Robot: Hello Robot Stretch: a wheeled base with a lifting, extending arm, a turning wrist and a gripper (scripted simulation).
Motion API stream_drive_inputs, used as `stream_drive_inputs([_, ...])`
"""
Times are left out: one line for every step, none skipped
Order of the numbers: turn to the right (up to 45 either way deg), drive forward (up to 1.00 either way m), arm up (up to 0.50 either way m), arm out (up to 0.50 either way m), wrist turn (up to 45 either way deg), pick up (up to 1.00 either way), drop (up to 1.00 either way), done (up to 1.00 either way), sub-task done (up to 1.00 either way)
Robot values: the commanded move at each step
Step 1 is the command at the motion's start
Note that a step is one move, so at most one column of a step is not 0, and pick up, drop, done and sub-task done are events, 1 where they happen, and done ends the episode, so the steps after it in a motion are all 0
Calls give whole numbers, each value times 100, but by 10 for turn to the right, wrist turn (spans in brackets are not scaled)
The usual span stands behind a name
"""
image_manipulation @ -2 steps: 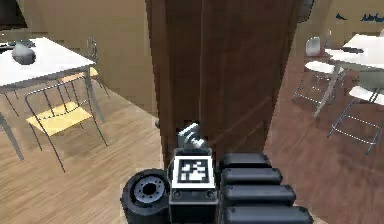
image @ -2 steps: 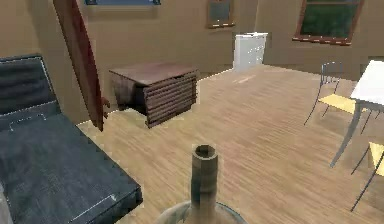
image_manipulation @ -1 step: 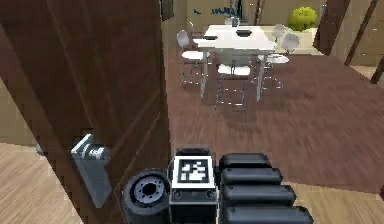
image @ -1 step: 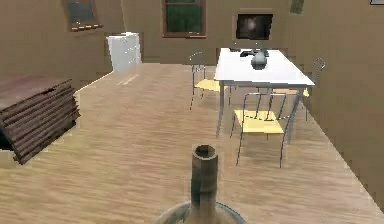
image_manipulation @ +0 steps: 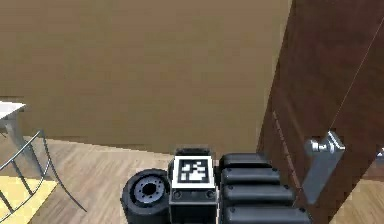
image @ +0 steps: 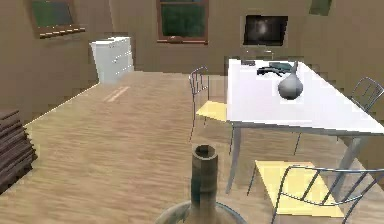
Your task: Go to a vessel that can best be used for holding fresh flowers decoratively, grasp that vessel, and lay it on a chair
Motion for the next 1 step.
stream_drive_inputs([450,0,0,0,0,0,0,0,0])
